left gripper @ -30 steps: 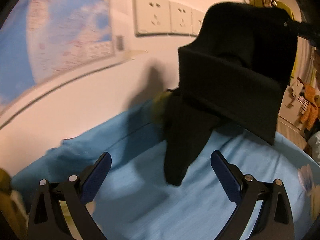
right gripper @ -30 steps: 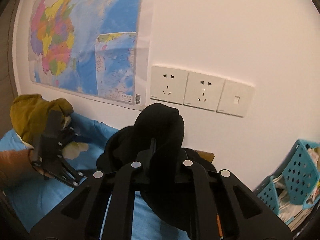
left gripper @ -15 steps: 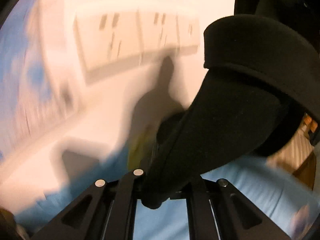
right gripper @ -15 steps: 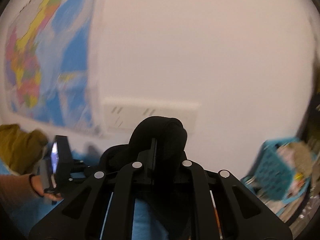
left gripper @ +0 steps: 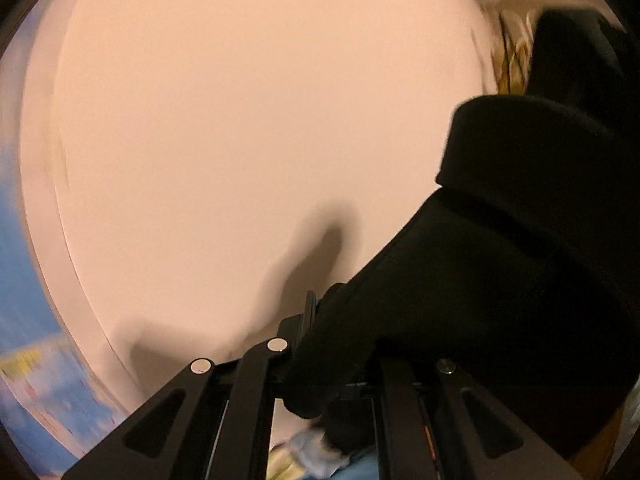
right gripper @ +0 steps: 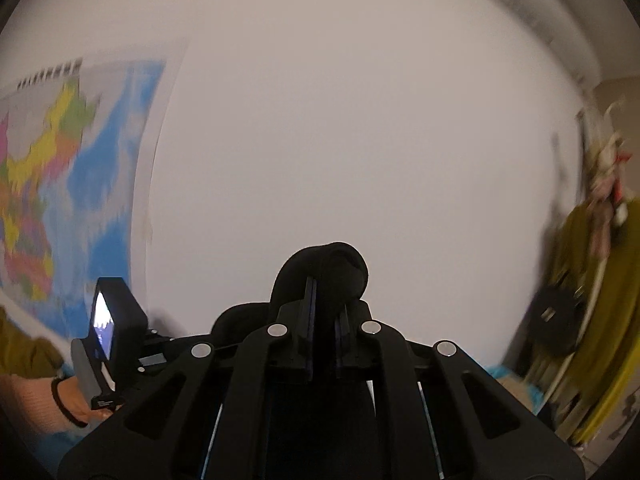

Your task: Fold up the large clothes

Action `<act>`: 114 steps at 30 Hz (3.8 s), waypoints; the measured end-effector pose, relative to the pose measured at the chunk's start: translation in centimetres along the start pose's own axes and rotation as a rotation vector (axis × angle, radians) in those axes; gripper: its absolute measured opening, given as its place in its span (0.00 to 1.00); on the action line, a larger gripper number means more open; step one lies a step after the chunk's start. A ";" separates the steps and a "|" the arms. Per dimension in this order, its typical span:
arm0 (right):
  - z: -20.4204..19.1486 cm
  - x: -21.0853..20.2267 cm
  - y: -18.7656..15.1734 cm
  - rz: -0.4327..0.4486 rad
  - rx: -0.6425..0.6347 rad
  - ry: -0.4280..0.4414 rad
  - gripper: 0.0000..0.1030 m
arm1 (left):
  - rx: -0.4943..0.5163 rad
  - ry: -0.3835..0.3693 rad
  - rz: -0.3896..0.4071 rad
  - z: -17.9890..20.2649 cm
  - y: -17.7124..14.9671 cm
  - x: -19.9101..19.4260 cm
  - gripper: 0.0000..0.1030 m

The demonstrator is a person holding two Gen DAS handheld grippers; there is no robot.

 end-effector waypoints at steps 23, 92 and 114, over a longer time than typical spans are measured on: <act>-6.4 -24.6 9.2 0.295 0.079 0.484 0.07 | 0.134 0.433 0.334 -2.2 2.9 -43.4 0.05; -26.6 17.0 -40.9 -1.011 0.138 0.402 0.50 | -0.128 0.348 -0.740 -23.9 -38.5 -8.6 0.83; -25.2 -12.4 -41.3 -1.013 -0.063 0.685 0.07 | -0.034 0.141 -0.602 -12.3 -37.4 -16.0 0.84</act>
Point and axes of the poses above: each gripper's, at about its wrist camera, not at the fingertips, and x roughly the way its jaws point, z to its right, y to its top, the point moved 7 cm from there along x, roughly the way its jaws point, and after that the axes turned 1 degree about y, right-handed, at the moved point
